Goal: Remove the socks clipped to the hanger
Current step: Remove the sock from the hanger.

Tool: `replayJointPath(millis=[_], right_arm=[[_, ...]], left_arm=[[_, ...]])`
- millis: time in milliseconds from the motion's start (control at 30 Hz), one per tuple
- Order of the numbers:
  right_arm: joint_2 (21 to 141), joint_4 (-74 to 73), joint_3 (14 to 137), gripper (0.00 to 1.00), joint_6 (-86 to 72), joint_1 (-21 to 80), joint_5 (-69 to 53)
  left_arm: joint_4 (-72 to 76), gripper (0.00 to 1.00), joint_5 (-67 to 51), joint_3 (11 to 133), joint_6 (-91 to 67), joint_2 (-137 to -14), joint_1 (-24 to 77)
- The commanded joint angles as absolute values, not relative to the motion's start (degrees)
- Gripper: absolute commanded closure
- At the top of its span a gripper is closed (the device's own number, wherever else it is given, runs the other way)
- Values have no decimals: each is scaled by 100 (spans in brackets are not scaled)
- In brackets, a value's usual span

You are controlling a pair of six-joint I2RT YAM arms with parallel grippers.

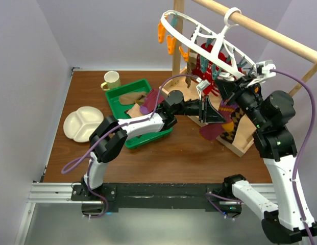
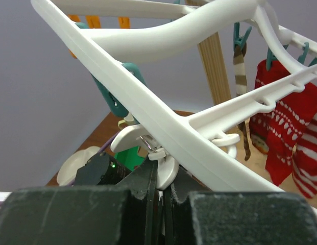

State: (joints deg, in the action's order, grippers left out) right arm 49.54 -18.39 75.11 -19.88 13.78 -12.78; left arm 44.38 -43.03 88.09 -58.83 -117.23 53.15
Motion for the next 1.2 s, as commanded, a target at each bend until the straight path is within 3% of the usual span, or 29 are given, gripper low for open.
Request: replayJointPath(millis=[0,433,867,1167], right_arm=[[5212,-1590,7567,95,-1960,1459,-1152],[4571,-2240,7172,86,-1819,1503,-405],[4105,-2628,6829,69,-1767,1494,-395],[3393,-2847,6539,43,-1486,1494,-457]], left_arm=[[4482,100,-4289,8965,-5739,-11690,5300],[4500,100,-4237,8640,-5634,-11479,5282],[4991,100,-4490,7981,-5862,-11039,5151],[5739,100,-4904,7998,-6601,-11197,5054]])
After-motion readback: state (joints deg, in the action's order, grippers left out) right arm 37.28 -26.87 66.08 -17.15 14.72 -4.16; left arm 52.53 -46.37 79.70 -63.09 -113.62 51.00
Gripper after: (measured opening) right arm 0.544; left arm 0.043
